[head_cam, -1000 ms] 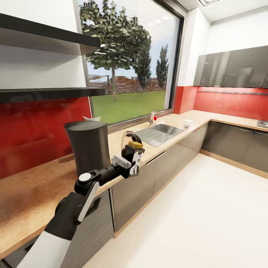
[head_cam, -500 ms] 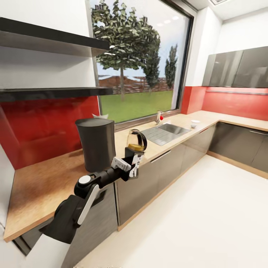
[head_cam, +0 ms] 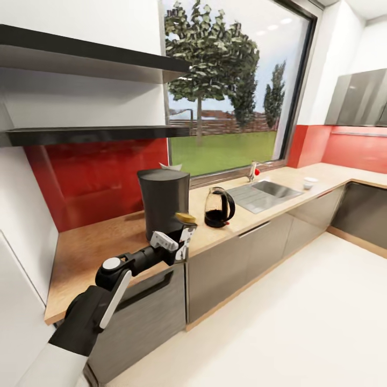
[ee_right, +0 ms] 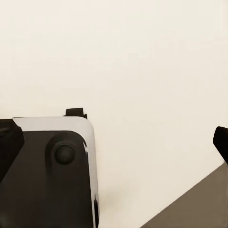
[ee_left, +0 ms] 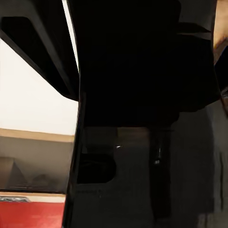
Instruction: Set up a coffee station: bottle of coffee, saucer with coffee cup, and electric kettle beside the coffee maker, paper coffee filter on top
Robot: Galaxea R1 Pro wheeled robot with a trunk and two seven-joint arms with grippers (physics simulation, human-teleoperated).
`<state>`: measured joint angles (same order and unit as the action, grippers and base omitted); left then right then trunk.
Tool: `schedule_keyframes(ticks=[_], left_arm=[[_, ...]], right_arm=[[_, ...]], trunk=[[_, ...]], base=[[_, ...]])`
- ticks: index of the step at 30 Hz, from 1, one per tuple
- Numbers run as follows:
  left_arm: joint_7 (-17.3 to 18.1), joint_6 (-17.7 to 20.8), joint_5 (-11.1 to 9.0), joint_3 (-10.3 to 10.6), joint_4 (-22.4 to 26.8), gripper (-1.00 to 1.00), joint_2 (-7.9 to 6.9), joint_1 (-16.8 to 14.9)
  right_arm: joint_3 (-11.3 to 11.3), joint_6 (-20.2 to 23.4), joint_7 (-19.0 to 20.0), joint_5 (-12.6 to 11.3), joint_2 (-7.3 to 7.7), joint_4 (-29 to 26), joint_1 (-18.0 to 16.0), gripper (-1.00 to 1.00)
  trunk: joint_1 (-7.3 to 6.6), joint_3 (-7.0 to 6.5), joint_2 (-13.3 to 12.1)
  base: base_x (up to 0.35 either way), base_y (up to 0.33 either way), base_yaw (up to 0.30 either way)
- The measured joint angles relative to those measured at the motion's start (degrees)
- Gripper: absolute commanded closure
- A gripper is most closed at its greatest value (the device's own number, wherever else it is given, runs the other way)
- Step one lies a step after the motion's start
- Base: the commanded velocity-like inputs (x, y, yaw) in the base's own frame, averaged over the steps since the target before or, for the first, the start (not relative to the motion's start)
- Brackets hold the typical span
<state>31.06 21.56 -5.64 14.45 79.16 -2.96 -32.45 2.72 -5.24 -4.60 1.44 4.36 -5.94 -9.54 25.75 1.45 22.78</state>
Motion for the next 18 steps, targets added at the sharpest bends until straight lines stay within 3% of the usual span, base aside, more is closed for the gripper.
schedule_keyframes(ticks=[15,18], left_arm=[[-0.42,0.0,0.35,-0.09,-0.13,1.0,-0.4,0.01],[-0.49,-0.03,0.56,-0.89,-0.42,1.0,-0.44,0.06]], right_arm=[[-0.03,0.0,0.0,0.0,-0.02,0.0,0.0,-1.0],[-0.02,0.0,0.0,0.0,-0.03,0.01,0.0,-1.0]], trunk=[[0.0,0.0,0.0],[0.0,0.0,0.0]], base=[[0.0,0.0,0.278],[0.0,0.0,0.278]])
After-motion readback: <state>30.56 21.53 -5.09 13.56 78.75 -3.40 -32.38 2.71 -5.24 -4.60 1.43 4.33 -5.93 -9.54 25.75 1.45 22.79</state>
